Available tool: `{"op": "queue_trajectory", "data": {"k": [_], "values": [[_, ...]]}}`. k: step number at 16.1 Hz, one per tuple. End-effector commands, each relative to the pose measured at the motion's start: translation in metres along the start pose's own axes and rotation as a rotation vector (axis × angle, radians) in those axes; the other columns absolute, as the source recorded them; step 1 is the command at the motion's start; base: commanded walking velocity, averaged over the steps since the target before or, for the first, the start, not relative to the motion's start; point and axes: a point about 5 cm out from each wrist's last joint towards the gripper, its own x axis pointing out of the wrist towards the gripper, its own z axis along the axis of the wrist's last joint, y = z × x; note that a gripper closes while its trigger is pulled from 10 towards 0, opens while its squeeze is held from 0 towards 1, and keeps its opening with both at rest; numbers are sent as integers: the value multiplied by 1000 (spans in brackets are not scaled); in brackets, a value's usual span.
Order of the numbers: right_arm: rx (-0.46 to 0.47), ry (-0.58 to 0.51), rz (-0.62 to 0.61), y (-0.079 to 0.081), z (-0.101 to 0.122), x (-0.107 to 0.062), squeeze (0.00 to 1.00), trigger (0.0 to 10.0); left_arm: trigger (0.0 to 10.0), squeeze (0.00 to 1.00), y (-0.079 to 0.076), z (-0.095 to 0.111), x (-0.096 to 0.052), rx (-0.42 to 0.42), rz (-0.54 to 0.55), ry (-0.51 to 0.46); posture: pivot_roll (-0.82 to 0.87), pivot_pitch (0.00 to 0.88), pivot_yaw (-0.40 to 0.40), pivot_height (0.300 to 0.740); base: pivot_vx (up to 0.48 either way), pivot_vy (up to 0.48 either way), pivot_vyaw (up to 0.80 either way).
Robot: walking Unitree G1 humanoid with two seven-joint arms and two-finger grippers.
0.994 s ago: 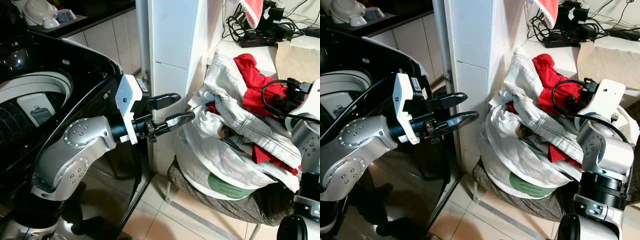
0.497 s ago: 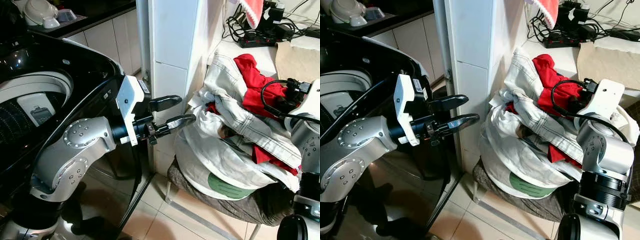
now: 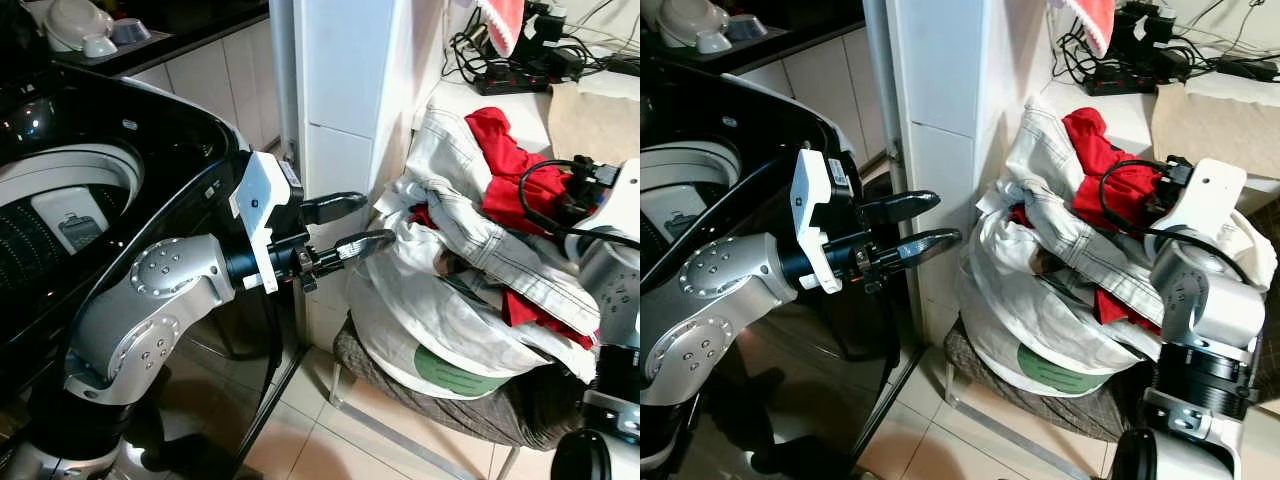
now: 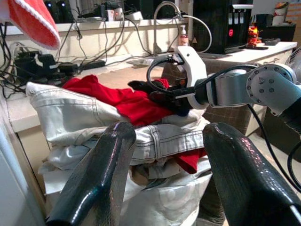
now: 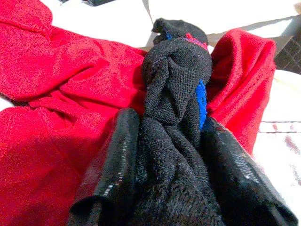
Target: Clothes washing
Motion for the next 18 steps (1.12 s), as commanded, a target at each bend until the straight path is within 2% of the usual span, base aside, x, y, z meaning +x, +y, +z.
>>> {"op": "queue_trajectory", "data": {"k": [1,9,11,13,14,16,17,18], "values": [[22,-23,18,5,7,-3,0,0,10000,0,-1,2,-3,13,-3,13,-68,0,-2,740,0,0,0],[12,-164,46,25,33,-19,0,0,10000,0,4,5,-16,12,104,-18,-52,0,-6,740,0,0,0],[-13,-325,102,36,54,-28,0,0,10000,0,15,8,-13,12,209,-49,-44,0,-14,740,0,0,0],[-67,-479,250,55,74,-40,0,0,10000,0,32,7,-11,54,382,-38,-42,0,-15,740,0,0,0],[-112,-513,360,68,79,-46,0,0,10000,0,37,9,-11,57,441,-61,-45,0,-16,740,0,0,0],[-92,-466,654,99,78,-61,0,0,10000,0,40,22,-9,86,484,-127,-45,0,-18,740,0,0,0],[-85,-363,776,111,69,-63,0,0,10000,0,36,31,-6,151,448,-181,-45,0,-18,740,0,0,0],[-78,-327,836,117,66,-66,0,0,10000,0,35,33,-6,172,440,-210,-41,0,-22,740,0,0,0]]}}
